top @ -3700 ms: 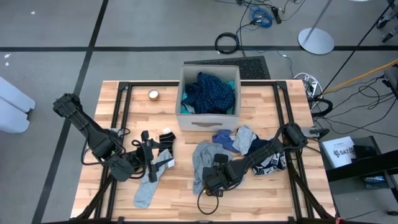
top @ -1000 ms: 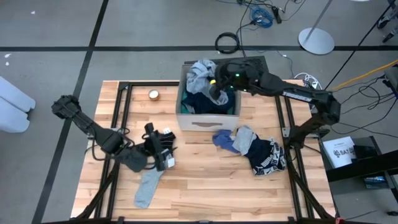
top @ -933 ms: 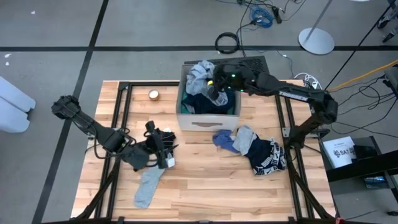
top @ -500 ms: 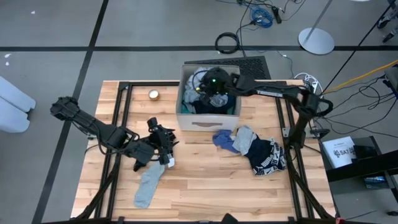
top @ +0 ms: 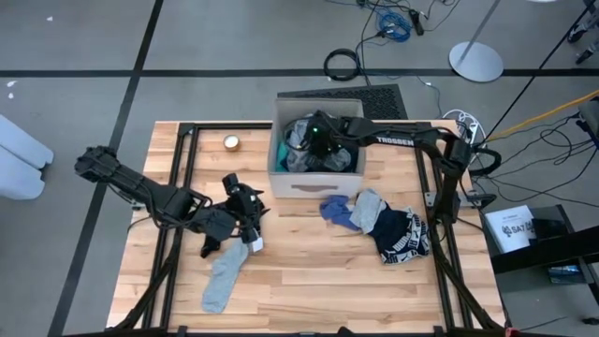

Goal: Sort clothes
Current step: Put the gray shirt into the laundry organizer, then put the dark blue boxers into the laundry organizer

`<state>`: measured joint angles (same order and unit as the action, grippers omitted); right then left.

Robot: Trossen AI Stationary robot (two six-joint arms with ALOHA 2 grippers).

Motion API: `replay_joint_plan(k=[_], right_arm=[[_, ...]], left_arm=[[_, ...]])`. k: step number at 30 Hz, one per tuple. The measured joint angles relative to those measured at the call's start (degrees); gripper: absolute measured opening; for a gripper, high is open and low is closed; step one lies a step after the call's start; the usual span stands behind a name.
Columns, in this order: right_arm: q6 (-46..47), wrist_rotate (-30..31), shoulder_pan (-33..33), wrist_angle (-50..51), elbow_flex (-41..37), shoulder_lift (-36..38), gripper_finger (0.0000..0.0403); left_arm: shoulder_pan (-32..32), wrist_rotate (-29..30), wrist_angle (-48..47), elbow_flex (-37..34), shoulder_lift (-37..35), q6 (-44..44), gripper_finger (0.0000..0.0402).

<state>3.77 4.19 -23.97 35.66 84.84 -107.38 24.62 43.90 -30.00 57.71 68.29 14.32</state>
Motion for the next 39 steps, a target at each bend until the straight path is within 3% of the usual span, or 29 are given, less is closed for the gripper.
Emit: replay_joint_plan(k=[10,26,39], right_arm=[[-0.54,0.17,0.02,0.31,-0.04,0.85,0.0063],[-1.42,0.22,0.04,0.06,-0.13,12.24,0.0201],[5.02,0.05,3.84,5.45,-0.13,25.78,0.0210]], left_arm=[[-1.42,-0.98,-0.04,0.02,0.00,-0.13,0.0244],[-1.42,-1.73,-0.06,0.02,0.00,-0.15,0.0244],[-1.39,-1.73,-0.29,0.02,0.00,-0.11,0.0244]])
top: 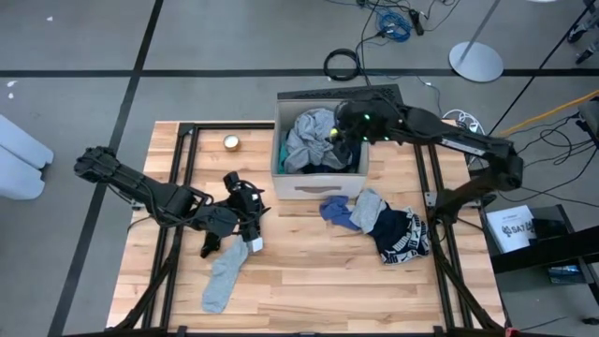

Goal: Sort clothes
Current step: Put the dark blue boxers into the laundry organizer

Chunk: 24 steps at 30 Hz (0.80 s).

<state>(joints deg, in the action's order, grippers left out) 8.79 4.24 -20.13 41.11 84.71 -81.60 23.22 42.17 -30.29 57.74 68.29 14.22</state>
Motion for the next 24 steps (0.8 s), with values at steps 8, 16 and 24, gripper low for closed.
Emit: replay_joint_plan(k=[8,16,24], right_arm=[[2.39,-0.09,10.53,5.67,0.02,4.11,0.0210],[6.18,0.39,24.11,7.44,-2.26,4.26,0.0210],[8.53,5.26,35.04,-5.04,-15.32,4.13,0.0210]], left_arm=[[0.00,0.02,-0.21,0.00,0.02,0.31,0.0244],[0.00,0.02,-0.21,0.00,0.02,0.89,0.0244],[0.04,-0.42,-0.25,0.00,0.02,1.99,0.0244]])
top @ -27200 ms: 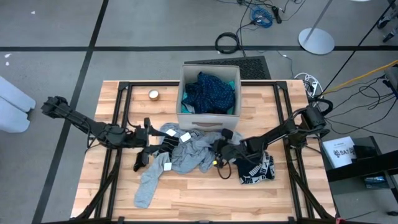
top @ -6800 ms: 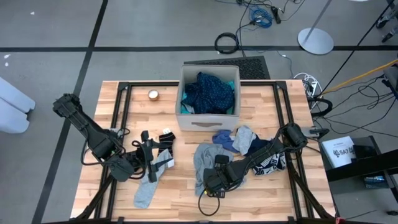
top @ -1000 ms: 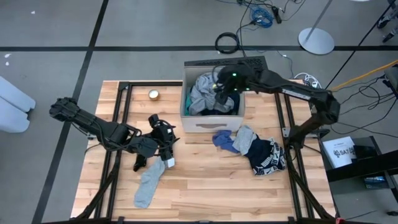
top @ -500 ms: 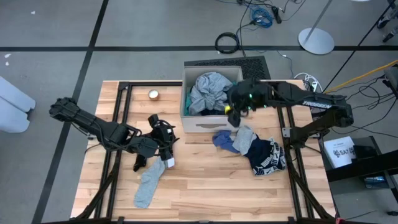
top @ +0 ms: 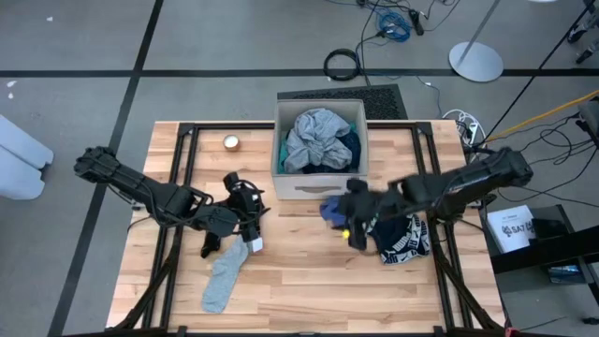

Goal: Sort clothes
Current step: Put the dark blue boxers into the laundry organizer

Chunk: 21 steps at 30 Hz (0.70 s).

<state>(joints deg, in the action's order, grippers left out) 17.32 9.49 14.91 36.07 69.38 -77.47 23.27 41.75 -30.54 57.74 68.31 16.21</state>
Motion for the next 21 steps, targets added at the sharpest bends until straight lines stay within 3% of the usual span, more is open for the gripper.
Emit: replay_joint_plan(k=[4,7,13,17,21], right_arm=[[1.95,2.84,2.67,-4.34,-8.12,-0.02,0.0210],[8.47,2.20,2.61,0.86,-11.22,-0.02,0.0210],[27.66,0.40,3.41,14.28,-11.93,0.11,0.0210],[34.09,0.79,5.88,15.76,-11.93,0.11,0.0210],[39.38,0.89,8.81,15.70,-11.93,0.11,0.0210]], left_arm=[[0.00,-2.39,0.04,0.00,0.22,0.03,0.0244],[0.00,-2.73,0.08,0.02,0.92,0.00,0.0244],[-0.61,-2.76,0.18,0.02,3.53,-0.05,0.0244],[-1.51,-2.93,0.30,0.02,5.71,-0.05,0.0244],[-2.28,-6.72,0.59,0.02,7.79,-0.15,0.0244]])
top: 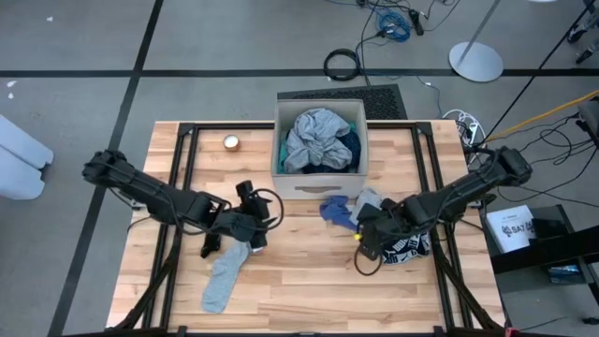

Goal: Sort clothes
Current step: Put the dark blue boxers into the laundry organizer

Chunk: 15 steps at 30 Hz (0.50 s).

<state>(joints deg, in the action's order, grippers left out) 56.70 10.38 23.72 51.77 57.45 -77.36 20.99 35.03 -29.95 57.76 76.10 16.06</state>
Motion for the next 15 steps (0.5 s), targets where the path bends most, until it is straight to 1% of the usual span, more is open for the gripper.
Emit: replay_joint_plan(k=[5,8,12,15], right_arm=[[7.16,0.01,3.65,0.52,0.00,-1.46,0.0210],[11.07,0.02,5.60,2.47,0.00,-3.35,0.0210],[13.97,0.01,7.59,5.03,0.00,-6.71,0.0210],[14.67,-0.24,8.83,5.03,0.00,-9.06,0.0210]], left_arm=[[-0.41,-2.01,2.53,0.00,1.95,-1.78,0.0244],[-0.41,-3.36,4.44,0.00,2.35,-2.33,0.0244],[-0.37,-5.11,6.70,0.00,2.35,-3.13,0.0244],[-0.39,-6.13,8.58,0.00,2.35,-3.44,0.0244]])
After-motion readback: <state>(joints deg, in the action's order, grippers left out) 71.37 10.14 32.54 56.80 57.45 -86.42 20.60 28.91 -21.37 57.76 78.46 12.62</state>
